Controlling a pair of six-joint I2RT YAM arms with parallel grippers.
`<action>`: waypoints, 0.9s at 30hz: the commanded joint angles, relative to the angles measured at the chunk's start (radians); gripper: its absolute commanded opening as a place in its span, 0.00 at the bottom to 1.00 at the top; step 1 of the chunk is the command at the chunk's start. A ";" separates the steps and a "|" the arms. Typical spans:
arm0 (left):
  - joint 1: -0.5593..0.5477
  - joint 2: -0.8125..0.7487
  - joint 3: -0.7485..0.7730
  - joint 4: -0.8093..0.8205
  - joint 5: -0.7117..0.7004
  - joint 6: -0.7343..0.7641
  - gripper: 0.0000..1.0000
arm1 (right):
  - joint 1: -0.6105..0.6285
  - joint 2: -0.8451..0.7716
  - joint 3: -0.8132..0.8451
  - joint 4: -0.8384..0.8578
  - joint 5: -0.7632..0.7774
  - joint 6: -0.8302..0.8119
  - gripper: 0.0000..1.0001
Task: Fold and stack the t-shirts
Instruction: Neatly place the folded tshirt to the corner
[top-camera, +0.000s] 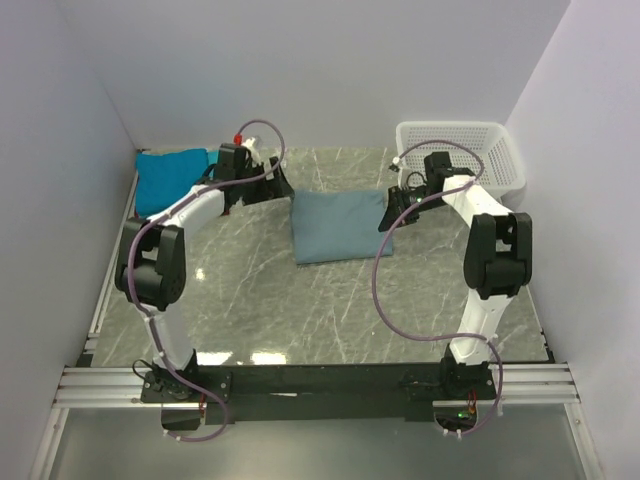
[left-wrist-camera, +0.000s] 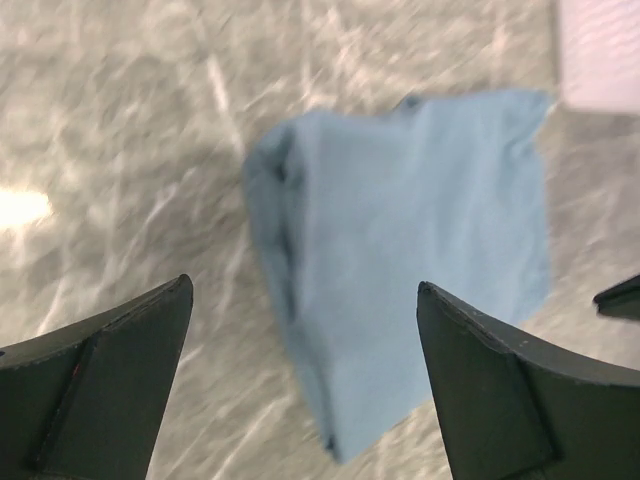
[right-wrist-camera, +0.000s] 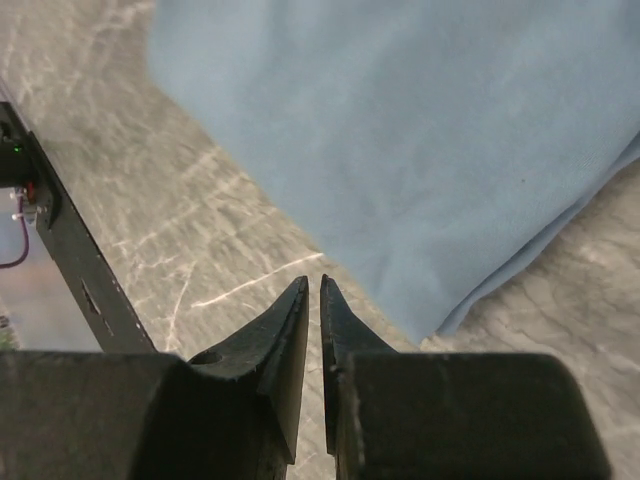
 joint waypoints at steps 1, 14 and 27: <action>0.000 0.065 0.074 0.002 0.060 -0.070 0.99 | -0.017 -0.071 0.002 -0.009 -0.052 -0.030 0.17; -0.015 0.395 0.387 -0.219 0.138 -0.115 0.91 | -0.026 -0.068 0.000 -0.010 -0.058 -0.029 0.18; -0.090 0.568 0.504 -0.360 0.123 -0.133 0.46 | -0.031 -0.063 0.003 -0.013 -0.063 -0.030 0.18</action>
